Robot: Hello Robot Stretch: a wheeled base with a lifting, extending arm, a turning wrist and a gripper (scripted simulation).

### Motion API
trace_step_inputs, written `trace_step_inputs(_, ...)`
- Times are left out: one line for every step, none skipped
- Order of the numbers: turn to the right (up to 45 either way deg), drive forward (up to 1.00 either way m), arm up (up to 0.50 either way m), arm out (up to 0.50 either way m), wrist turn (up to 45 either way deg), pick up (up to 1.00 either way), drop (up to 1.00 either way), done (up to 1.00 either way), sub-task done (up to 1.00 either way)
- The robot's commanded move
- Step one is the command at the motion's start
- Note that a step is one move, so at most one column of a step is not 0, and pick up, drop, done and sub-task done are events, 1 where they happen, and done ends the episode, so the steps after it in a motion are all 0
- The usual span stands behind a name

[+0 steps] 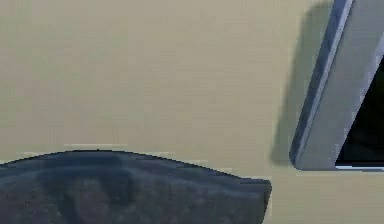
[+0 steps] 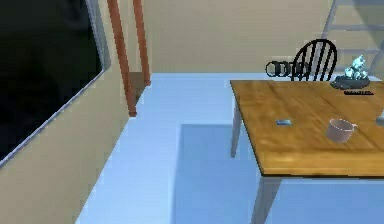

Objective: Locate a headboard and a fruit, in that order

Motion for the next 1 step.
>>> trace_step_inputs(-27.0, 0.0, 0.0, 0.0, 0.0, 0.0, 0.0, 0.0, 0.0)
